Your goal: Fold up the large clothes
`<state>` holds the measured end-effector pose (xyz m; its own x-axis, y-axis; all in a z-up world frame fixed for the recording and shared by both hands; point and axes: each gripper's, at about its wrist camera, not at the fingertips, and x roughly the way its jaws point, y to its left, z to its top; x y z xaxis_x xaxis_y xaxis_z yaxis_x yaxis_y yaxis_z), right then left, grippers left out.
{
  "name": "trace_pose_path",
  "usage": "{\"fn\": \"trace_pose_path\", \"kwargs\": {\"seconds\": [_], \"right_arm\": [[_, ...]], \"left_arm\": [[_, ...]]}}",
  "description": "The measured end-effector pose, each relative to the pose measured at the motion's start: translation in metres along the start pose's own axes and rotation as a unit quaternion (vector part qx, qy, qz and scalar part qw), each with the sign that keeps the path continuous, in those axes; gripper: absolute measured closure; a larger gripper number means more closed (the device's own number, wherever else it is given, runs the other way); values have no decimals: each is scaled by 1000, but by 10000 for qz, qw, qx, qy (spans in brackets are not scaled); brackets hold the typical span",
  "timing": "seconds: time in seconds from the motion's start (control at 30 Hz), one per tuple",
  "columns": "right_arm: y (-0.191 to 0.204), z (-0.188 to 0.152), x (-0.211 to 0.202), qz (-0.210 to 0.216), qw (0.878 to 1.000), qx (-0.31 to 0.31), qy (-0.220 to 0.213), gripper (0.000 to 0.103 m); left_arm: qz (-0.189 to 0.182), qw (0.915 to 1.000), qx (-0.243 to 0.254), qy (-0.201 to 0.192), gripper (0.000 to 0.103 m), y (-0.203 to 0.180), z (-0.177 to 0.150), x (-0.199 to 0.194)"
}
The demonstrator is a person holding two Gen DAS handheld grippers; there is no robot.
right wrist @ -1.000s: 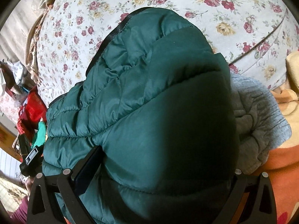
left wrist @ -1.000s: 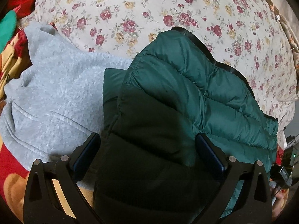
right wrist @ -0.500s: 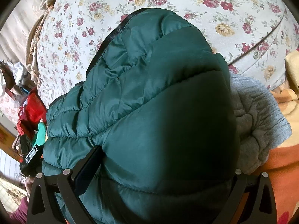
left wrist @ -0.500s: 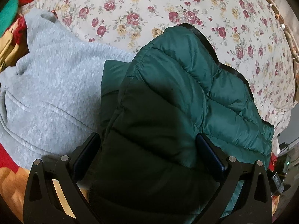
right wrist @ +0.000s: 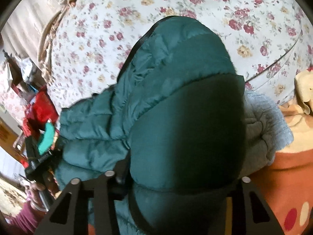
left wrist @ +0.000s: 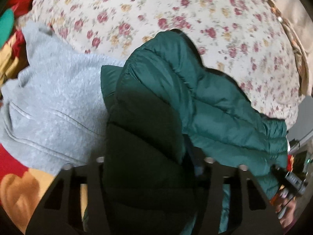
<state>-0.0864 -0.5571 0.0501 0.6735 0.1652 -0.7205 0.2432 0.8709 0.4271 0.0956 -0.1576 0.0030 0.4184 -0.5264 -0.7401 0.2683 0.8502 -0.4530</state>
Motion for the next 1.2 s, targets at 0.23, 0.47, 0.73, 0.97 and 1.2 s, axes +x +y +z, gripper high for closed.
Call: {"fn": "trace_pose_path", "kwargs": {"seconds": [0.23,0.47,0.73,0.97,1.2], "right_arm": [[36,-14,-51,507,9986,-147,29,65],[56,-65,-103,1019,9941,-191,309,65],[40,-119,-55,-1123,9906,-277,725,14],[80,-116,-85,-2114,9733,-892,56,14],[114,-126,-132,-1898,9751,-941,-651,13]], "left_arm": [[-362,9990,-82,246,74,4,-8,-56],[-382,9972,-24,642,75,24,-57,-130],[690,9971,185,273,16,34,-102,-127],[1167,9929,55,-239,15,29,-111,-155],[1356,9876,233,-753,15,9,-123,-197]]}}
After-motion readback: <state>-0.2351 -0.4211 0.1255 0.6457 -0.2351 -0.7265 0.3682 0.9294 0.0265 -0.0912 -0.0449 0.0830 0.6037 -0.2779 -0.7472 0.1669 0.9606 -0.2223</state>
